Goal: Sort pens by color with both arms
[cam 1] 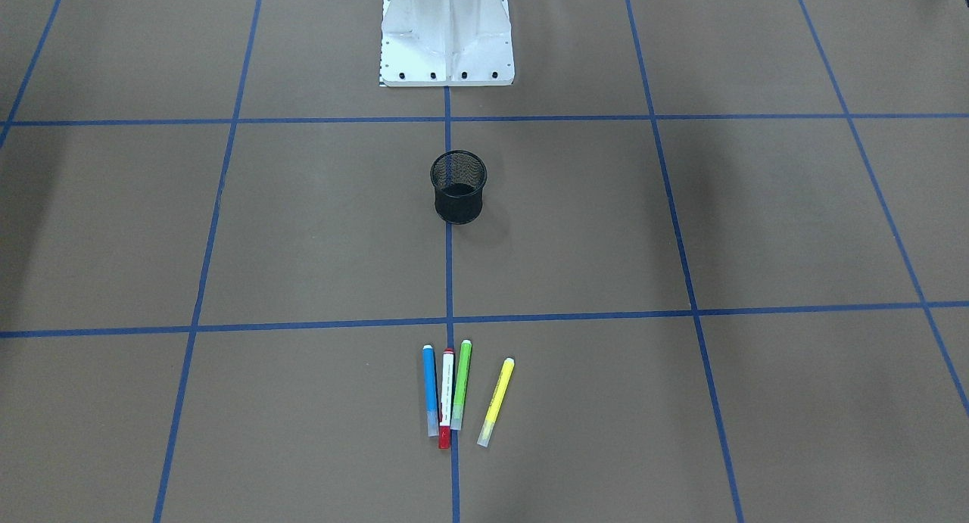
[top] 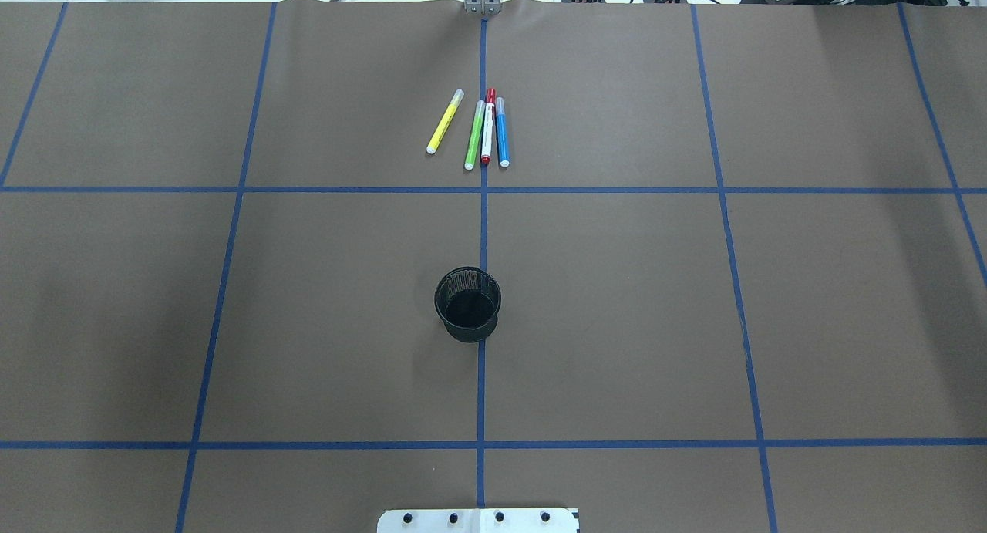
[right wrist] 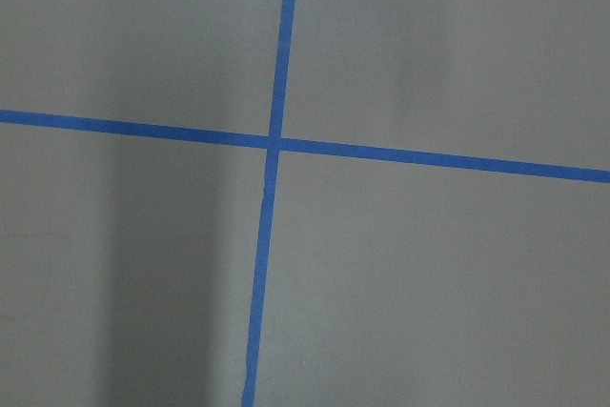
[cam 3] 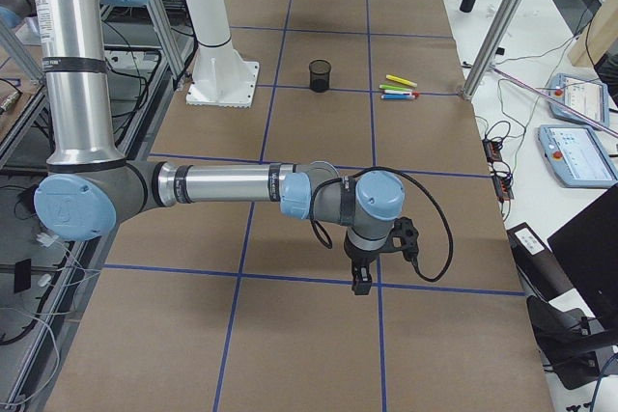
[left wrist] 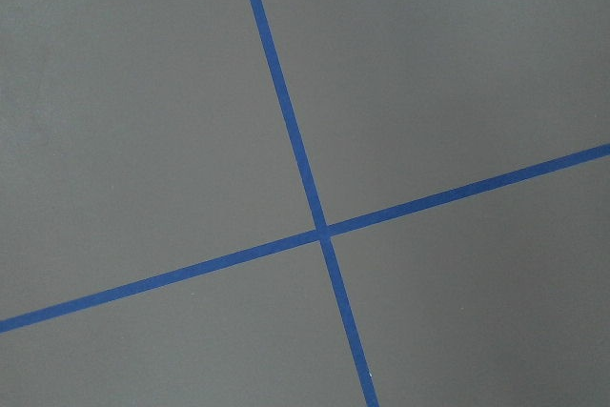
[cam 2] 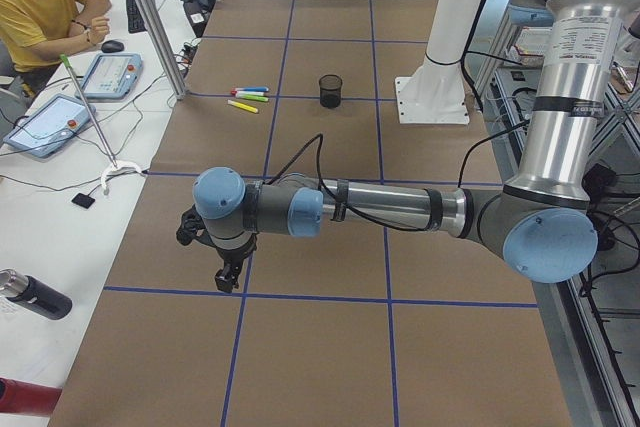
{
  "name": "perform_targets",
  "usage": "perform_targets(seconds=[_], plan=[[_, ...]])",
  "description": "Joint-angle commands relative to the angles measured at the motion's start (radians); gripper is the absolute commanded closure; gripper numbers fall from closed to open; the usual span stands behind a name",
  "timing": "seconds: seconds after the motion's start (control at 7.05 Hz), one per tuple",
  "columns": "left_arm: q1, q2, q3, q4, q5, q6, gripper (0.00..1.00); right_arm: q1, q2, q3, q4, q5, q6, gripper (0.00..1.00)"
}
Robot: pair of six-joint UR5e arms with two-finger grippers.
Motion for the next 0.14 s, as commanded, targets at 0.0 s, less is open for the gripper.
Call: perform_targets(seconds=[0.0], plan=[[0.002, 0.032, -0.036, 0.0, 0.0, 0.0, 0.0, -0.002, 0.0, -0.001, 0.001, 0.0, 0.0, 0.01]])
